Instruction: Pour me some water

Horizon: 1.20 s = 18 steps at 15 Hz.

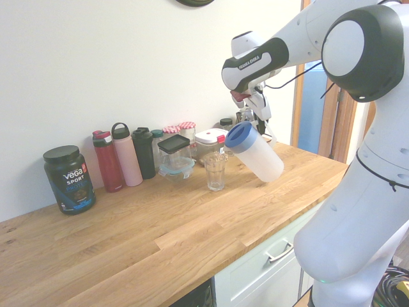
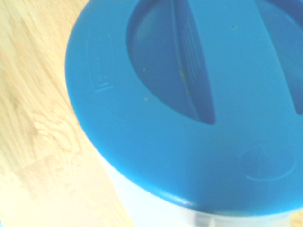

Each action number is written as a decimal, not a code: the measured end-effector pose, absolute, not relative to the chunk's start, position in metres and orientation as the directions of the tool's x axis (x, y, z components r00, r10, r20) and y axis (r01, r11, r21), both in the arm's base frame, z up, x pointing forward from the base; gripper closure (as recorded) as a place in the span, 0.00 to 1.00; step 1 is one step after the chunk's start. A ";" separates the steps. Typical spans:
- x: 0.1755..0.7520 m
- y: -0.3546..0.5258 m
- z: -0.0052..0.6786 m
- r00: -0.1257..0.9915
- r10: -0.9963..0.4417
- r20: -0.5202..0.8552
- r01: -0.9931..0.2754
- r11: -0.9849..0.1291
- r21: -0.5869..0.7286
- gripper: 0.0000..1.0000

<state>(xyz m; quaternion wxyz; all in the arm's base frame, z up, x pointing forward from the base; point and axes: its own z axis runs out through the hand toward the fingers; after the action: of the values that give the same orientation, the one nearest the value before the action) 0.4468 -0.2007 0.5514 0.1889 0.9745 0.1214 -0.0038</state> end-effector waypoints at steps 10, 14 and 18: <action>0.460 -0.159 0.549 0.957 0.260 -0.132 0.287 -0.765 0.576 1.00; 0.460 -0.142 0.531 0.950 0.269 -0.158 0.309 -0.739 0.598 1.00; 0.458 -0.140 0.537 0.952 0.269 -0.145 0.300 -0.733 0.611 1.00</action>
<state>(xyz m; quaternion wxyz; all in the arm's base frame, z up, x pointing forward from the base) 0.4583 -0.1405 0.5372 0.3321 0.9305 0.1530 -0.0235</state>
